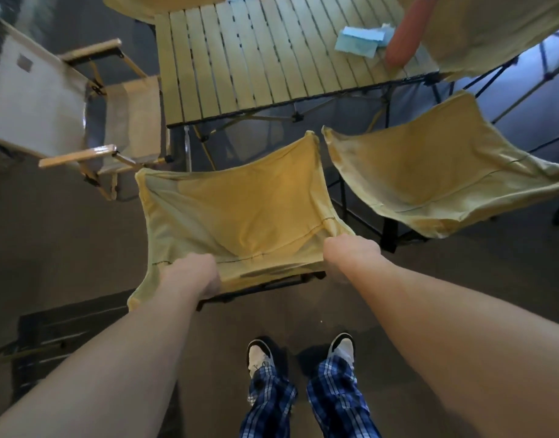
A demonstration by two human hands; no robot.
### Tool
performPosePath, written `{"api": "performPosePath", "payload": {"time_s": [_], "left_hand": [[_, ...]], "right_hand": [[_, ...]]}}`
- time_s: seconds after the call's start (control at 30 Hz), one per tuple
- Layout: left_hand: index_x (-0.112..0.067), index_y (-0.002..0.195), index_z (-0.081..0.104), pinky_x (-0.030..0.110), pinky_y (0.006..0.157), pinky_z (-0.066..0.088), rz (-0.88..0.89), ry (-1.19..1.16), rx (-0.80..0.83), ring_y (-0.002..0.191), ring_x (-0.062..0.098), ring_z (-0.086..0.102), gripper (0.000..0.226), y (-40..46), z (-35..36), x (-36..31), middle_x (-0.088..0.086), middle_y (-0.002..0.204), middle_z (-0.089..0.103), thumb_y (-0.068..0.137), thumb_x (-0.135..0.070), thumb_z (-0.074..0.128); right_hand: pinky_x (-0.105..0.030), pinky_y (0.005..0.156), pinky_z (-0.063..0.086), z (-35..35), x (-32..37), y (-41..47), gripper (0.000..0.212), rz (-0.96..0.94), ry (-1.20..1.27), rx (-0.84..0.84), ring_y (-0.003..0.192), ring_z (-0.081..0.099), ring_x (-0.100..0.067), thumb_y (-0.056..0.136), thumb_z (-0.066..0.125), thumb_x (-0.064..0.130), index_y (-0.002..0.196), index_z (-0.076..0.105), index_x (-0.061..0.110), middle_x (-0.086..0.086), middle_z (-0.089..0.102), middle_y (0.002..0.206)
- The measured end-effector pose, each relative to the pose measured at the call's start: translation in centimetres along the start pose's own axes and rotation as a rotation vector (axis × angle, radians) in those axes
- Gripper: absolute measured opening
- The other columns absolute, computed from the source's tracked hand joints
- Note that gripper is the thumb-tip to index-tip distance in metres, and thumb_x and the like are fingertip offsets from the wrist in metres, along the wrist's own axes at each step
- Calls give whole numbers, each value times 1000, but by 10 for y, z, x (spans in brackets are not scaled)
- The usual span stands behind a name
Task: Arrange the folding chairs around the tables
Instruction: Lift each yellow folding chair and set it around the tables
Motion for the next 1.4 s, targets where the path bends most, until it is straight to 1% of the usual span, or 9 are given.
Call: {"api": "performPosePath", "payload": {"time_s": [0.23,0.33,0.53,0.63,0.87,1.0,1.1,1.23,1.4], "left_hand": [[-21,108,62,42,79,53,350,36,-366,88,28,58,24,-76,-181,-175,4,101,57,90,-27,46],[-25,104,64,45,82,54,545,69,-418,90,31,58,30,-131,-226,-272,5,102,61,85,-31,42],[-27,104,68,41,84,55,932,109,-453,93,27,63,31,-278,-231,-484,1,106,67,86,-38,46],[-30,106,68,41,87,55,1053,185,-481,97,30,64,33,-350,-205,-575,2,111,66,83,-34,45],[-18,107,68,38,88,52,1461,401,-456,103,28,64,28,-501,-90,-754,6,108,67,96,-27,44],[-34,93,65,38,83,54,1542,571,-333,93,30,63,28,-539,-4,-823,3,103,67,83,-37,40],[-24,107,68,39,87,54,1655,767,-278,98,29,64,31,-575,87,-871,5,108,68,90,-30,44],[-22,107,67,38,87,53,1758,1075,-122,100,28,64,30,-628,221,-897,4,112,67,92,-32,43],[-25,114,66,40,85,52,1882,1395,11,99,29,61,38,-697,374,-849,4,118,64,89,-29,38]], "right_hand": [[-37,73,41,-104,-115,-110,24,176,284,-337,93,55,-34,92,45,12,113,58,14,-9,58,113],[-38,72,42,-122,-195,-169,22,329,361,-445,84,49,-31,90,45,9,107,58,15,-9,58,107],[-41,86,48,-79,-381,-309,30,662,541,-556,111,58,-33,92,48,20,119,60,18,-8,59,123],[-38,81,46,-31,-456,-375,30,807,613,-549,111,59,-32,91,47,19,118,59,18,-8,60,122],[-36,73,42,109,-574,-497,28,1140,763,-540,107,61,-29,89,47,12,114,59,18,-7,62,115],[-36,71,43,193,-602,-532,21,1250,931,-513,96,59,-30,89,45,10,105,57,15,-7,60,107],[-35,70,47,278,-612,-560,12,1376,1091,-480,82,55,-28,91,48,16,98,57,14,-6,60,102],[-35,62,48,397,-578,-603,13,1584,1334,-376,71,56,-24,93,51,18,94,62,11,-4,54,83],[-35,68,46,516,-481,-662,6,1855,1593,-218,79,56,-26,91,50,18,91,56,15,-2,52,81]]}}
Point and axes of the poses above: each hand's wrist, its own y-axis towards the middle knuckle, its own z-axis out of the palm, x = y × z, the point moved 8 cm from there along y, towards the middle knuckle
